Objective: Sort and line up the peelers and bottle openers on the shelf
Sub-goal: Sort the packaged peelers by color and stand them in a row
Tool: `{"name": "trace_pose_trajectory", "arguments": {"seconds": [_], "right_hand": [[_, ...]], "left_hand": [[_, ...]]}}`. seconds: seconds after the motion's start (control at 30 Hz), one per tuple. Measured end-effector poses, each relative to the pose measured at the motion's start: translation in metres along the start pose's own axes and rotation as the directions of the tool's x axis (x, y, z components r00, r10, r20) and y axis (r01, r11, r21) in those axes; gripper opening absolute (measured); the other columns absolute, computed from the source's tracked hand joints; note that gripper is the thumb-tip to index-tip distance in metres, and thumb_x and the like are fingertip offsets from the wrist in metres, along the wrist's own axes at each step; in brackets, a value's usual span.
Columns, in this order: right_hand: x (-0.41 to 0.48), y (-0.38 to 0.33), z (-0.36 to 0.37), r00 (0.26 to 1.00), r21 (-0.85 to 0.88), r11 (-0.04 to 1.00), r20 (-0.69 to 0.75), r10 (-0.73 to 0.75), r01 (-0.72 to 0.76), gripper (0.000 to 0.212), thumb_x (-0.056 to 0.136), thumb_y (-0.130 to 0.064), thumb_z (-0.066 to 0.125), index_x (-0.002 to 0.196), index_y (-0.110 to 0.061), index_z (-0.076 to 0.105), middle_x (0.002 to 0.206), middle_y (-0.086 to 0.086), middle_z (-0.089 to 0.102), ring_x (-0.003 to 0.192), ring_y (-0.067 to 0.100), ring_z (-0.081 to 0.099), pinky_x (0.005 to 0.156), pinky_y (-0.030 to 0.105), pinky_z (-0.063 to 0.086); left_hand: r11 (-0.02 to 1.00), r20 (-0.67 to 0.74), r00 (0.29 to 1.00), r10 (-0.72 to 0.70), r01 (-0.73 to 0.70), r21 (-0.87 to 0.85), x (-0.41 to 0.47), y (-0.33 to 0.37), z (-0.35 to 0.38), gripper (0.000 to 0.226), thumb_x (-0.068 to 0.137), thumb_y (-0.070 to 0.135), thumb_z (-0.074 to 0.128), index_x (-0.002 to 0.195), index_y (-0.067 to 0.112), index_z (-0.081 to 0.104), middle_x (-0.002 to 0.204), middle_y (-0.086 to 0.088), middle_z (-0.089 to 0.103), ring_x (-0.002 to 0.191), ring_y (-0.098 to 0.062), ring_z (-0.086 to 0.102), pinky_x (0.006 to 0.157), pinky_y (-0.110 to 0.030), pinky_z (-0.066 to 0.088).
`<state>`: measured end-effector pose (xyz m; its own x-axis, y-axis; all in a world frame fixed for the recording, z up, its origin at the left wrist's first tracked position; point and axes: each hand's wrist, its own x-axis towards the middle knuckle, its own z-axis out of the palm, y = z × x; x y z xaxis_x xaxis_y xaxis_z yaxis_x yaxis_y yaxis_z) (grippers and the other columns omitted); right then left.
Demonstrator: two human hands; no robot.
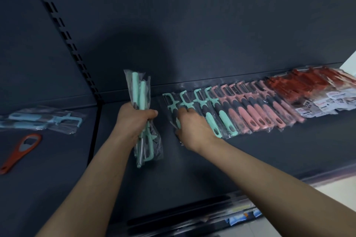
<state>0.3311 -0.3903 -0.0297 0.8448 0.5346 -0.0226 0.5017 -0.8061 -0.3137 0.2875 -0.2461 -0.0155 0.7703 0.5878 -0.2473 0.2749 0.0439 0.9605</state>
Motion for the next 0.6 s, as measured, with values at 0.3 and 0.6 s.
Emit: {"name": "trace_pose_trajectory", "arguments": {"seconds": [0.3, 0.6], "right_hand": [[-0.001, -0.005, -0.008, 0.997, 0.022, 0.999, -0.063, 0.048, -0.046, 0.026, 0.083, -0.008, 0.049, 0.109, -0.008, 0.046, 0.099, 0.018, 0.060, 0.090, 0.039, 0.058, 0.063, 0.032, 0.034], [0.002, 0.009, -0.004, 1.000, -0.053, 0.999, -0.025, 0.003, -0.005, 0.030, 0.096, -0.029, 0.044, 0.112, -0.008, 0.058, 0.113, 0.016, 0.056, 0.108, 0.035, 0.049, 0.080, 0.034, 0.041]], "left_hand": [[1.000, -0.001, 1.000, 0.012, -0.012, 0.022, -0.001, -0.004, -0.004, 0.018, 0.075, 0.003, 0.074, 0.085, 0.010, 0.061, 0.073, -0.006, 0.059, 0.062, -0.016, 0.057, 0.052, -0.024, 0.045], [1.000, 0.032, 0.999, 0.013, -0.014, 0.027, -0.001, -0.004, 0.003, 0.017, 0.075, 0.003, 0.074, 0.083, 0.009, 0.061, 0.072, -0.008, 0.059, 0.061, -0.017, 0.057, 0.055, -0.026, 0.047]]}}
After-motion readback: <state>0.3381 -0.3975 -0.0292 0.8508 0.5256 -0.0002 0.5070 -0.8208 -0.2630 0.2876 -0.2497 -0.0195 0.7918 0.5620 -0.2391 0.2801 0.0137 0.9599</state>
